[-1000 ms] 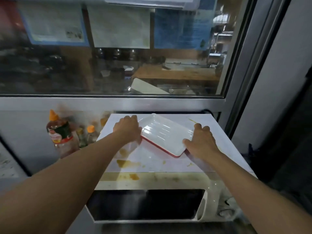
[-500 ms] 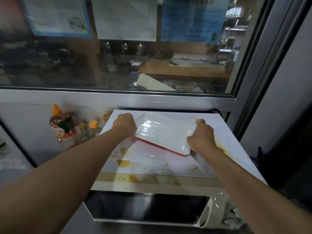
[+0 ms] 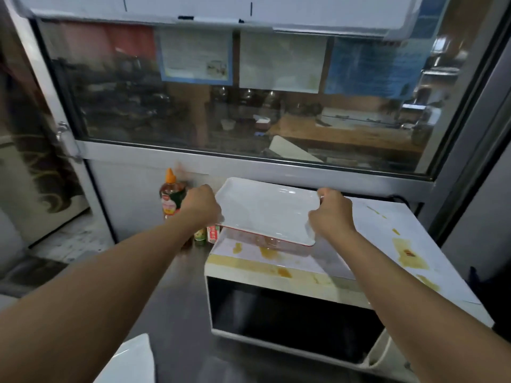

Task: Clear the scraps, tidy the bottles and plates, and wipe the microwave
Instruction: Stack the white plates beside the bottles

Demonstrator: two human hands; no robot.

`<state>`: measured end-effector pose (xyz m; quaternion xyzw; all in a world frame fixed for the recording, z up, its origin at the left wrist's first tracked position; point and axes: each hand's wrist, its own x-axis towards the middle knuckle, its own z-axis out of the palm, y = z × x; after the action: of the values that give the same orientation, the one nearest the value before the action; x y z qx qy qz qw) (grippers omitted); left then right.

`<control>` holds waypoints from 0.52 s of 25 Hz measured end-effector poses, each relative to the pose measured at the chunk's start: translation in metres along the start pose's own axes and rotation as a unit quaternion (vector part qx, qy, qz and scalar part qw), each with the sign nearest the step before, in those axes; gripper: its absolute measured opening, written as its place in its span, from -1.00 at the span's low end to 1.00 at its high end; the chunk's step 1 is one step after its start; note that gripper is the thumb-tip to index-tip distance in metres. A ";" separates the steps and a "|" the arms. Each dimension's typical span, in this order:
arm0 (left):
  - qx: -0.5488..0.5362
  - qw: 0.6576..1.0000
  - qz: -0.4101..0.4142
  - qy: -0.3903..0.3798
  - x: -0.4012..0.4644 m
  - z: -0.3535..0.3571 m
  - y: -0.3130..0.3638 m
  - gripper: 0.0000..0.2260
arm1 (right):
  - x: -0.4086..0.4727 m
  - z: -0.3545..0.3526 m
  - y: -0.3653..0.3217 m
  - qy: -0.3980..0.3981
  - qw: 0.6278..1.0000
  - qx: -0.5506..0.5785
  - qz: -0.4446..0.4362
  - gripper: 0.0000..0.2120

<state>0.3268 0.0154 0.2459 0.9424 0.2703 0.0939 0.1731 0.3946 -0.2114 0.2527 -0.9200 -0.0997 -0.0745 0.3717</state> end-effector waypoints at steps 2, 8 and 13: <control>0.003 1.000 -0.005 0.014 -0.017 -0.017 -0.025 -0.70 | -0.015 0.009 -0.022 -0.012 1.000 0.001 -0.015 -0.70; -0.030 0.995 -0.087 0.046 -0.085 -0.062 -0.124 -0.69 | -0.084 0.052 -0.089 -0.032 0.997 0.029 -0.069 -0.67; -0.024 0.988 -0.147 0.034 -0.148 -0.083 -0.206 -0.69 | -0.143 0.109 -0.128 -0.091 0.991 0.009 -0.098 -0.74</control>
<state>0.0822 0.1217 0.2329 0.8842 0.4091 0.1065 0.1986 0.2320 -0.0639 0.2300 -0.9052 -0.2235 -0.0259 0.3606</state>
